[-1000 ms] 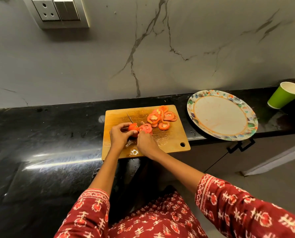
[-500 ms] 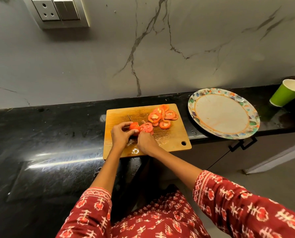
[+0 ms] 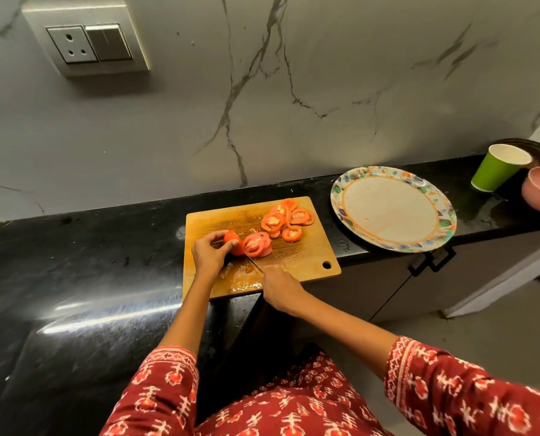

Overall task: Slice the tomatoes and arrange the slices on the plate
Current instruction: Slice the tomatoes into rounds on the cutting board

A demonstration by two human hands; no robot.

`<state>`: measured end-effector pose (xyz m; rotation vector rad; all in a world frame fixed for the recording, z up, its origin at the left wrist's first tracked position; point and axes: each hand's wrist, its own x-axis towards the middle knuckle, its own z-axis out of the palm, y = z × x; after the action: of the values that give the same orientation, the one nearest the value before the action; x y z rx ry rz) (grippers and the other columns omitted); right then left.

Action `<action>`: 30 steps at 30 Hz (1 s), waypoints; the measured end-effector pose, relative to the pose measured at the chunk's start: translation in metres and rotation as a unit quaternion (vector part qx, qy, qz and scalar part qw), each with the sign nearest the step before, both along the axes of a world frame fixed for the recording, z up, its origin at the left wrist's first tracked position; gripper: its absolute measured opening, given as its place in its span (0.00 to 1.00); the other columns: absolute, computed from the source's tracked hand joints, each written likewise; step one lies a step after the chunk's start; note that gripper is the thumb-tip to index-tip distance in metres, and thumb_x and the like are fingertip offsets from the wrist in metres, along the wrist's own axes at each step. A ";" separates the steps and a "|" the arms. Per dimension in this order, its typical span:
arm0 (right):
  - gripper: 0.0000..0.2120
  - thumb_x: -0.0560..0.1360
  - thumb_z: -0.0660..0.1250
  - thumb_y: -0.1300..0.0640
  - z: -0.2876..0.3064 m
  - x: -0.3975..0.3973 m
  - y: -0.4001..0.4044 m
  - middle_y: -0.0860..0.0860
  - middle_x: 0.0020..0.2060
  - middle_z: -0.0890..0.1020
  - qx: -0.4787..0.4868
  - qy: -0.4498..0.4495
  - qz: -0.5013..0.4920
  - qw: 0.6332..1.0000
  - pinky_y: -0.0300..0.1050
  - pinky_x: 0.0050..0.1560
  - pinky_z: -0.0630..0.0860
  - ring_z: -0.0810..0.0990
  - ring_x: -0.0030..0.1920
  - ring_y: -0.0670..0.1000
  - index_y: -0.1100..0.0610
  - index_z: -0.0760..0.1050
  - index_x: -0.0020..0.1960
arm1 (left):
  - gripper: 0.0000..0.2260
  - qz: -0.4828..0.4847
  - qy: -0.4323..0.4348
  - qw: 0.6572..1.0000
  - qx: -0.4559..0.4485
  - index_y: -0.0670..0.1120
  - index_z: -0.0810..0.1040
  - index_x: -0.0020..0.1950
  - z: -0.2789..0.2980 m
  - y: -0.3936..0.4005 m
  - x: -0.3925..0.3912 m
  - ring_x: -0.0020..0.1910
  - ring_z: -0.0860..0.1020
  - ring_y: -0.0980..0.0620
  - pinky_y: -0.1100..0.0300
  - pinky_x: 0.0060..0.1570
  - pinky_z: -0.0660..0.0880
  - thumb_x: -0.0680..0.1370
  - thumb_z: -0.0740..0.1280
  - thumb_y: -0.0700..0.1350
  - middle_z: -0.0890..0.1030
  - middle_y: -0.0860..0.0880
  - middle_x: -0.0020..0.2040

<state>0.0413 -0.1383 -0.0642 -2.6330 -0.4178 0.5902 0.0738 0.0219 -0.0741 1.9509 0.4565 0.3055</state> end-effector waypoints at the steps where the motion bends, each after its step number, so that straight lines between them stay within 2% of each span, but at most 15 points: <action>1: 0.11 0.77 0.54 0.66 0.000 -0.003 -0.004 0.63 0.54 0.77 -0.006 -0.002 0.001 1.000 0.50 0.46 0.70 0.76 0.55 0.64 0.65 0.71 0.56 | 0.14 -0.002 0.000 1.000 0.000 0.40 0.80 0.54 0.000 0.001 0.000 0.51 0.79 0.48 0.56 0.52 0.76 0.69 0.73 0.39 0.81 0.42 0.53; 7: 0.11 0.78 0.53 0.64 0.003 -0.002 -0.021 0.63 0.53 0.78 -0.022 -0.021 -0.001 1.000 0.50 0.46 0.71 0.77 0.54 0.64 0.65 0.71 0.55 | 0.15 -0.010 -0.019 1.000 -0.002 0.40 0.80 0.55 -0.003 -0.002 -0.008 0.51 0.78 0.51 0.61 0.49 0.74 0.69 0.74 0.39 0.81 0.43 0.54; 13: 0.15 0.81 0.51 0.57 0.027 0.013 -0.009 0.64 0.52 0.79 0.054 -0.077 -0.043 0.995 0.49 0.46 0.71 0.78 0.53 0.64 0.66 0.71 0.55 | 0.17 -0.023 -0.019 1.000 0.008 0.41 0.80 0.55 0.001 -0.005 -0.009 0.53 0.78 0.49 0.60 0.52 0.74 0.68 0.75 0.39 0.81 0.43 0.54; 21: 0.14 0.81 0.52 0.59 0.028 0.009 0.011 0.64 0.52 0.79 0.060 -0.063 -0.040 0.995 0.49 0.47 0.72 0.78 0.53 0.64 0.66 0.72 0.55 | 0.18 -0.040 -0.006 0.999 0.008 0.40 0.79 0.58 0.003 -0.005 -0.008 0.57 0.77 0.46 0.54 0.58 0.74 0.69 0.74 0.39 0.80 0.42 0.57; 26: 0.13 0.80 0.52 0.60 0.027 0.008 0.014 0.64 0.54 0.78 0.050 -0.060 -0.045 0.996 0.48 0.48 0.71 0.77 0.55 0.63 0.66 0.70 0.58 | 0.17 -0.033 0.001 0.999 0.000 0.40 0.80 0.56 0.006 -0.004 -0.007 0.55 0.77 0.47 0.59 0.53 0.73 0.68 0.74 0.38 0.80 0.43 0.56; 30: 0.13 0.81 0.52 0.59 0.026 0.012 0.014 0.64 0.51 0.79 0.060 -0.052 -0.046 0.996 0.48 0.44 0.70 0.78 0.52 0.64 0.66 0.72 0.54 | 0.16 -0.048 0.000 0.999 0.010 0.40 0.80 0.55 0.005 0.000 -0.005 0.54 0.78 0.46 0.57 0.53 0.75 0.67 0.75 0.38 0.81 0.42 0.55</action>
<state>0.0531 -0.1243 -0.0378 -2.5588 -0.3507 0.3867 0.0688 0.0217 -0.0689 1.9858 0.3599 0.2511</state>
